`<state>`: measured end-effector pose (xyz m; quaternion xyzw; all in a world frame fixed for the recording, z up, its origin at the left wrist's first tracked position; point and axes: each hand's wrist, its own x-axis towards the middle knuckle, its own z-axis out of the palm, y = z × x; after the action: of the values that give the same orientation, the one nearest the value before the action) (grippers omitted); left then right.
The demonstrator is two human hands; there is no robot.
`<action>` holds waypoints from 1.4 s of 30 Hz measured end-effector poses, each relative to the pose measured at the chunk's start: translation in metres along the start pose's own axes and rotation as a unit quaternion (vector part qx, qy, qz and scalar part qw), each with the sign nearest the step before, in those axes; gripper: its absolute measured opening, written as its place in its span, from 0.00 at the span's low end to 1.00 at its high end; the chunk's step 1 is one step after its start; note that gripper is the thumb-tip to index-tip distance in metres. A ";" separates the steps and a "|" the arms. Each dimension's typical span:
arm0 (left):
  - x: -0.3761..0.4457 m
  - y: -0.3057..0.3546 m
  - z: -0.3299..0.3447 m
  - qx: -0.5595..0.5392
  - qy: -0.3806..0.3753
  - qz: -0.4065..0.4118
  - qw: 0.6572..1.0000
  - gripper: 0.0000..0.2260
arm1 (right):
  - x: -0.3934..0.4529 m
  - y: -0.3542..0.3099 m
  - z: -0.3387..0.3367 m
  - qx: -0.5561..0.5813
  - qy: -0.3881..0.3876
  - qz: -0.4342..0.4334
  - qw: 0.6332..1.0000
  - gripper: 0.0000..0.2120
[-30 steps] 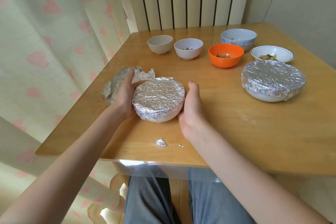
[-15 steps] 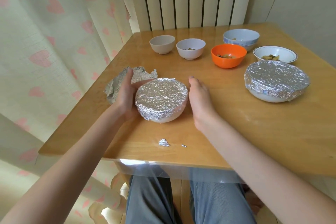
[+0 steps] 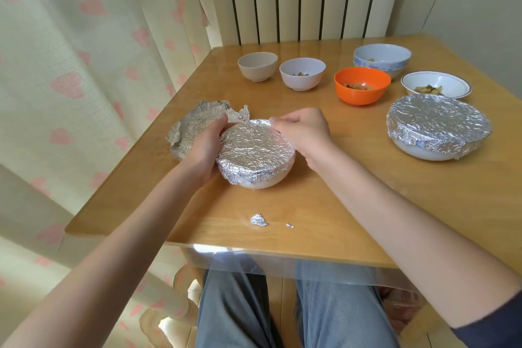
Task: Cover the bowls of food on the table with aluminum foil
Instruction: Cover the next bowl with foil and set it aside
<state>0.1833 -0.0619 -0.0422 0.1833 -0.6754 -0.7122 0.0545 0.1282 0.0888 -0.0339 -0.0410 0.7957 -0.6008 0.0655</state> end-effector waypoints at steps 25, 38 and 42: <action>-0.002 0.001 -0.008 -0.015 -0.002 0.067 0.998 0.27 | -0.043 0.030 -0.010 0.172 0.042 0.010 0.984 0.21; -0.015 -0.008 0.007 -0.088 0.030 0.041 0.995 0.31 | -0.046 0.002 0.025 0.231 0.080 0.033 0.969 0.20; -0.016 -0.009 0.012 -0.118 0.037 0.046 0.991 0.31 | -0.046 0.001 0.028 0.229 0.108 0.044 0.967 0.23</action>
<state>0.1953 -0.0447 -0.0477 0.1707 -0.5922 -0.7761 0.1336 0.1779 0.0689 -0.0395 0.0746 0.6406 -0.7642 0.0134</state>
